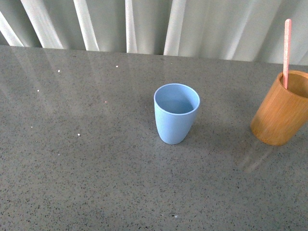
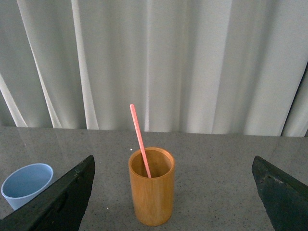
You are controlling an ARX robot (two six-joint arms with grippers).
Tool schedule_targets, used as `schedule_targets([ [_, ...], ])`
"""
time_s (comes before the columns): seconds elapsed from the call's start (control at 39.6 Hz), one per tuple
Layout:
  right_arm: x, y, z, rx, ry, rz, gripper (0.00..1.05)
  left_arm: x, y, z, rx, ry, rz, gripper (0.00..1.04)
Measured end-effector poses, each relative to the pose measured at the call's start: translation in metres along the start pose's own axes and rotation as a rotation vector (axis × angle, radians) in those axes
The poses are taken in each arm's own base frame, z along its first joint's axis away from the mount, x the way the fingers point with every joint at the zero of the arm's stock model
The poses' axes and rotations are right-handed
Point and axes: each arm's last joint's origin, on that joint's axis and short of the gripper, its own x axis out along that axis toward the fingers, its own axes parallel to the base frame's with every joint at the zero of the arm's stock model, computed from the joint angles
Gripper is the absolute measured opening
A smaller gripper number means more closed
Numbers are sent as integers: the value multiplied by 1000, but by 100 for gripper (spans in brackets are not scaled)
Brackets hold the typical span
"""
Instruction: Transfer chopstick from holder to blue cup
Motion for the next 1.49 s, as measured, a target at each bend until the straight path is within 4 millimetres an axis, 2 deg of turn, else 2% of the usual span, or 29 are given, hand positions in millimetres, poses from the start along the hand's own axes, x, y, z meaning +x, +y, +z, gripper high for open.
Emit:
schedule_targets([
  [0.1,0,0,0,0,0,0,95,-15,5,-10,5,12,-10,5],
  [0.13,0,0,0,0,0,0,95,-18,6,-11,3,13,-11,4],
  [0.35,0,0,0,0,0,0,95,-47,18,-24,7,4,2,4],
  [0.78,0,0,0,0,0,0,95,-81,32,-37,6,5,2,4],
  [1.03,0,0,0,0,0,0,95,-96,32,-47,6,-4,0,4],
  [1.49,0,0,0,0,0,0,95,-114,32,-41,7,-25,0,4],
])
